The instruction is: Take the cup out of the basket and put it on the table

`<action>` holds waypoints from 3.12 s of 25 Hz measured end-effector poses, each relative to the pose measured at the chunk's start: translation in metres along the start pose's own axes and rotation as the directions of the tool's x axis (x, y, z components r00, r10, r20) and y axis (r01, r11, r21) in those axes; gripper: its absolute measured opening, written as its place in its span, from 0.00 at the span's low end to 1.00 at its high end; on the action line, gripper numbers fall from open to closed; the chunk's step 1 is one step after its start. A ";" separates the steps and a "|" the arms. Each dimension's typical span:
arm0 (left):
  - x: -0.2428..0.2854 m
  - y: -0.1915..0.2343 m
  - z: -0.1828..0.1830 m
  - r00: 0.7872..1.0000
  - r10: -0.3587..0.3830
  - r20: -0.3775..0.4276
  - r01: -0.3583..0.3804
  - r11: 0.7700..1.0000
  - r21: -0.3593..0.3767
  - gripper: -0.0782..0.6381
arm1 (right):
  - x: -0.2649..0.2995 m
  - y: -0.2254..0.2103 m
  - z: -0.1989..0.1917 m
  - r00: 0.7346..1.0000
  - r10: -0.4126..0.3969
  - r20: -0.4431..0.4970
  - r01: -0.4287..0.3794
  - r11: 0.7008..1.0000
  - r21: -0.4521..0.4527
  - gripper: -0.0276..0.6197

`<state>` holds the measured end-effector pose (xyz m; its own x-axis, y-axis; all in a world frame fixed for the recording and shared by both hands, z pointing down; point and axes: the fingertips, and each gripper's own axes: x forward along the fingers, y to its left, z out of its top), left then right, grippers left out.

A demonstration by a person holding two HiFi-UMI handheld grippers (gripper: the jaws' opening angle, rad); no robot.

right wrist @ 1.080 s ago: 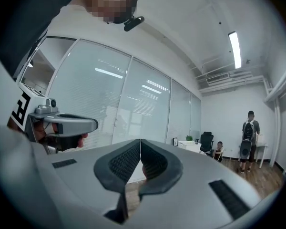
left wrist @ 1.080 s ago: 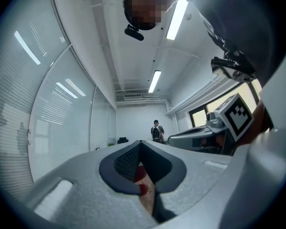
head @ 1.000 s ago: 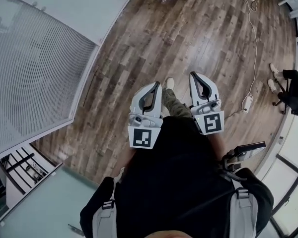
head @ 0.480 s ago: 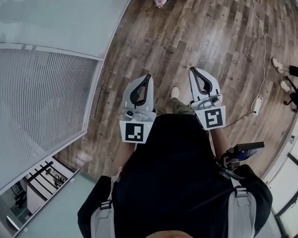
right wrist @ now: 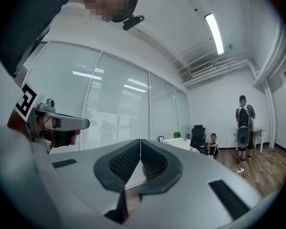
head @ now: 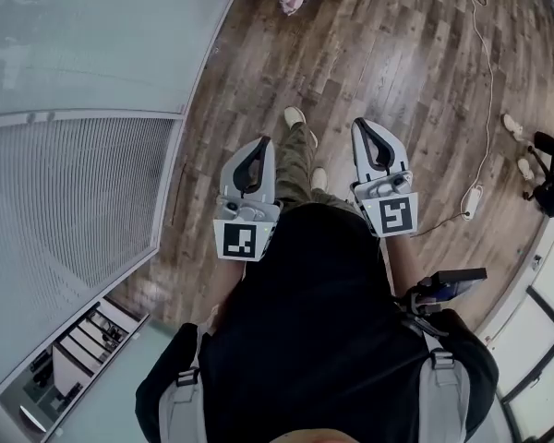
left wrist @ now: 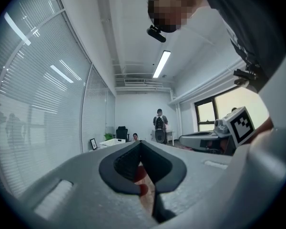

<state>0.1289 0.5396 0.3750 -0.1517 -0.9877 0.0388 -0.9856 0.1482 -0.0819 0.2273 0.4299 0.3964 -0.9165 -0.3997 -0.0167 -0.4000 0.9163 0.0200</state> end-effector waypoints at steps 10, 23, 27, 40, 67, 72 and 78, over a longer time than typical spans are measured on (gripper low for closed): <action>0.159 0.067 -0.013 0.993 -0.108 0.047 0.111 0.992 -0.067 0.11 | 0.109 -0.069 -0.001 0.995 -0.077 -0.058 0.073 0.996 -0.056 0.06; 0.286 0.218 -0.012 0.997 0.014 0.072 -0.008 0.995 -0.095 0.11 | 0.292 -0.118 0.031 0.996 0.035 -0.080 -0.048 0.983 -0.176 0.06; 0.298 0.244 -0.028 0.999 0.043 0.020 -0.040 0.990 -0.133 0.11 | 0.319 -0.130 0.021 0.994 0.040 -0.097 -0.054 0.987 -0.152 0.06; 0.397 0.254 -0.050 0.991 0.091 -0.093 -0.099 0.992 -0.083 0.11 | 0.425 -0.210 -0.028 0.984 0.140 -0.114 -0.143 0.990 -0.019 0.06; 0.785 0.271 -0.049 0.899 -0.053 -0.434 0.138 0.976 0.167 0.11 | 0.448 -0.591 -0.106 0.960 -0.194 -0.202 0.229 0.959 0.165 0.06; 0.850 0.308 -0.054 0.863 -0.044 -0.504 0.194 0.949 0.250 0.11 | 0.407 -0.626 -0.118 0.892 -0.362 -0.270 0.414 0.895 0.168 0.06; 0.924 0.325 -0.079 0.756 -0.062 -0.652 0.471 0.744 0.475 0.11 | 0.385 -0.654 -0.130 0.787 -0.499 -0.362 0.583 0.793 0.176 0.06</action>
<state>-0.3374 -0.3212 0.4631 -0.1025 -0.7223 0.6839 -0.7688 -0.3788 -0.5153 0.1349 -0.3263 0.5068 -0.5247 -0.7808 0.3392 -0.8505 0.4978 -0.1698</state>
